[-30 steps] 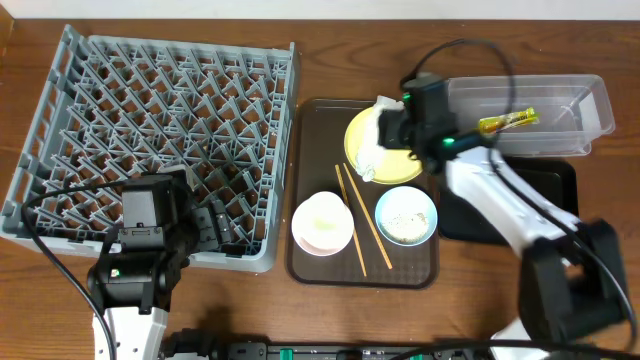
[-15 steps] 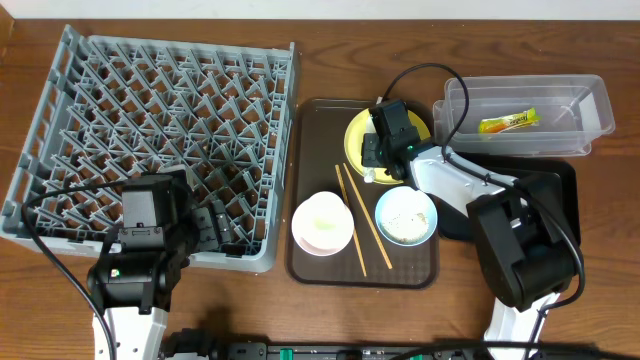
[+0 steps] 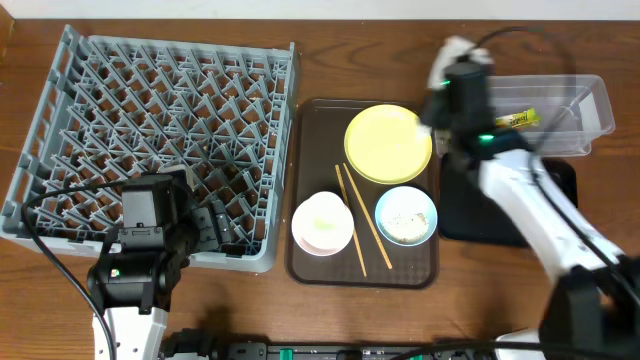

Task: Sort waste into correct bins and load items into the dishwasher
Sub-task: 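Grasp the white tissue on the yellow plate with the right gripper, then drop the tissue into the clear bin with the right gripper, then grasp the rim of the light-blue bowl with the right gripper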

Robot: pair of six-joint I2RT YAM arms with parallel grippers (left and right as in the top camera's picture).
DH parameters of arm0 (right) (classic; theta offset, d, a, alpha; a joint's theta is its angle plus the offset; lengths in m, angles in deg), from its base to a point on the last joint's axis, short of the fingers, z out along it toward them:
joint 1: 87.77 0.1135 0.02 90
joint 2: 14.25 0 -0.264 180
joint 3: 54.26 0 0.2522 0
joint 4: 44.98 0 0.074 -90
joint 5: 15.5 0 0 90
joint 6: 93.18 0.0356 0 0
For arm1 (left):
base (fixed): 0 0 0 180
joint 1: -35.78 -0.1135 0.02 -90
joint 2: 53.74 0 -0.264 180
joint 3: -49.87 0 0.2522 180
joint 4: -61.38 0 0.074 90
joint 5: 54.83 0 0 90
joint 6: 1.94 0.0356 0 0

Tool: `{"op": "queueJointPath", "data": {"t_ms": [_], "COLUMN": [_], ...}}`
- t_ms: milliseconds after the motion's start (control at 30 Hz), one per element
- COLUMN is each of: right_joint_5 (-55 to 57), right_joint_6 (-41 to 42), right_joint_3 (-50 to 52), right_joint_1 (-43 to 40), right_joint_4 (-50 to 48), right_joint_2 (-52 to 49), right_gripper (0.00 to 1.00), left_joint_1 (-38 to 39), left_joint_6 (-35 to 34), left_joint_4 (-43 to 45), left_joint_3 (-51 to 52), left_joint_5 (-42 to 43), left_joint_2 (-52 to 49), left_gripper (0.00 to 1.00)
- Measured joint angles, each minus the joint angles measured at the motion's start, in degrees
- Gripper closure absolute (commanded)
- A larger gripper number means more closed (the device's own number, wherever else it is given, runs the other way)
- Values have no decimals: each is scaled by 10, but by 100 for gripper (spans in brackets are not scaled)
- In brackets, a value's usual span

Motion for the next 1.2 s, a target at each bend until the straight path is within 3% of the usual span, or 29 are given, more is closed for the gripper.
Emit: {"op": "queueJointPath", "data": {"t_ms": [67,200,433,800,1033,1200], "right_joint_5": [13,11,-121,-335,-320,-271], "right_joint_6": [25,60,7,-181,-222,-223], "right_joint_3": [0,0,0,0,1,1], "right_joint_1": [-37,-95,-137,-58,56,134], "right_joint_4": [5,-8,-42,279,376,378], "right_joint_2": [11,3,9,110,85,28], "right_gripper": [67,45,46,39,42,46], "left_joint_1": [0,0,0,0,0,0], "left_joint_6": [0,0,0,0,0,0], "left_joint_4": [0,0,0,0,1,1], "left_joint_3": [0,0,0,-1,-1,-1], "left_joint_5": [0,0,0,0,0,0], "left_joint_2": [0,0,0,0,0,0], "left_gripper": [12,12,12,12,12,12]}}
